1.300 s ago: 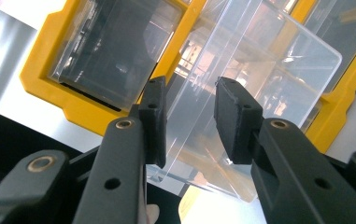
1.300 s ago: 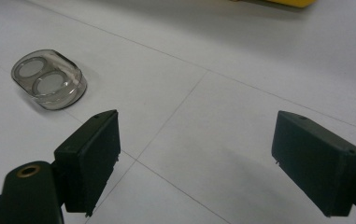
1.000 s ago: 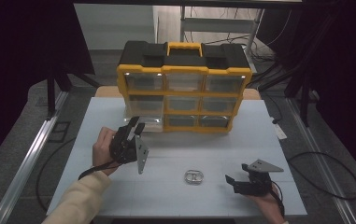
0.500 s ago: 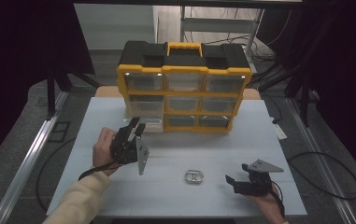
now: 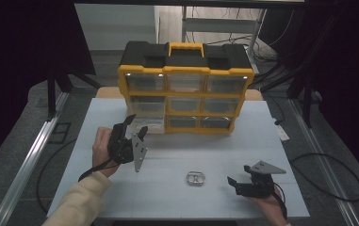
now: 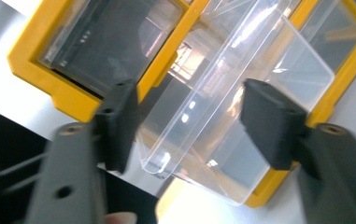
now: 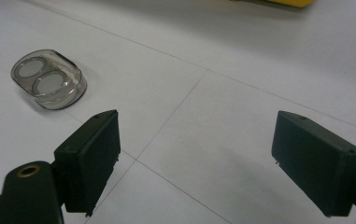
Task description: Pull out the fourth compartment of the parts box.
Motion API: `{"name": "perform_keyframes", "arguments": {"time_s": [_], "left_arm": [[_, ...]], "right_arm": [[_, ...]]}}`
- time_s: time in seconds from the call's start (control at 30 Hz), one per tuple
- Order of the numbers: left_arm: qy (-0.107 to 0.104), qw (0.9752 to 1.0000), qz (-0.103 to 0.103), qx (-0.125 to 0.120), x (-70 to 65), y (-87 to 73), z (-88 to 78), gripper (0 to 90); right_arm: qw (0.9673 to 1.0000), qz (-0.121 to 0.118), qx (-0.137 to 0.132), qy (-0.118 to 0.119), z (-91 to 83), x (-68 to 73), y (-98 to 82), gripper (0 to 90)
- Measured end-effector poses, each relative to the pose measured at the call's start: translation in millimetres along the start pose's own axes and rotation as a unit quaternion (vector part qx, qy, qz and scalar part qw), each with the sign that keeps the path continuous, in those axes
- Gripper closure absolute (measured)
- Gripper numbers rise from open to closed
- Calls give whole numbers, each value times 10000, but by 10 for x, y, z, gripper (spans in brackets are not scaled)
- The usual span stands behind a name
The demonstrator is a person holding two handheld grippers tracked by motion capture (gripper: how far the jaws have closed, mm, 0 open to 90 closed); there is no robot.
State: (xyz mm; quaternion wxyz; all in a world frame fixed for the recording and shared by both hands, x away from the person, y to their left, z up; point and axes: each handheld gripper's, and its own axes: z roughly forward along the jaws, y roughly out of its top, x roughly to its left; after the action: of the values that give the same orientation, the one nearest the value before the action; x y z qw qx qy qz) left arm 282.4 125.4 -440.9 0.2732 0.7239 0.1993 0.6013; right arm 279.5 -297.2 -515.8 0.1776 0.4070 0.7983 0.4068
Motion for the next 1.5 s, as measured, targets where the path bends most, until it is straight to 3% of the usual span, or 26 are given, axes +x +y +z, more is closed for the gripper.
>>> {"name": "perform_keyframes", "arguments": {"time_s": [0.17, 0.27, 0.3, 0.37, 0.53, 0.8, 0.83, 0.9, 1.0, 1.1, 1.3, 1.43, 1.47, 1.5], "left_arm": [[-483, 9984, -294, -39, 31, -4, -31, 285], [-846, 9945, -593, -146, 43, -10, -67, 276], [-846, 9945, -593, -146, 43, -10, -67, 272], [-1047, 9918, -714, -156, 54, -5, -82, 267], [-1492, 9822, -1130, -164, 78, -2, -110, 254], [-1927, 9701, -1469, -130, 93, -38, -128, 247], [-2037, 9662, -1578, -97, 89, -52, -125, 245], [-2125, 9630, -1653, -84, 87, -63, -127, 239], [-2308, 9557, -1827, -83, 86, -80, -144, 233], [-2502, 9463, -2044, -105, 101, -93, -175, 227], [-2615, 9404, -2175, -75, 120, -117, -219, 229], [-2804, 9316, -2311, -48, 118, -117, -228, 227], [-2896, 9275, -2362, -55, 113, -113, -228, 226], [-2896, 9275, -2362, -55, 113, -113, -228, 224]], "right_arm": [[10000, -1, -4, 3, -1, 1, 0, 163], [10000, 0, -3, -3, 0, -1, 1, 163], [10000, 0, -3, -3, 0, -1, 1, 163], [10000, 2, -3, 0, 1, -1, 2, 164], [10000, 20, -10, 5, 1, -9, 2, 164], [10000, 62, -52, 19, 2, -30, 8, 163], [10000, 61, -53, 14, 0, -35, 9, 163], [9999, 81, -84, 4, -9, -35, 11, 163], [9999, 84, -102, -5, -25, -30, 5, 163], [9999, 96, -106, -20, -34, -38, 6, 163], [9999, 109, -120, -32, -41, -45, 2, 163], [9999, 94, -119, -32, -45, -43, -2, 163], [9999, 85, -122, -26, -44, -40, -1, 163], [9999, 85, -122, -26, -44, -40, -1, 163]]}}
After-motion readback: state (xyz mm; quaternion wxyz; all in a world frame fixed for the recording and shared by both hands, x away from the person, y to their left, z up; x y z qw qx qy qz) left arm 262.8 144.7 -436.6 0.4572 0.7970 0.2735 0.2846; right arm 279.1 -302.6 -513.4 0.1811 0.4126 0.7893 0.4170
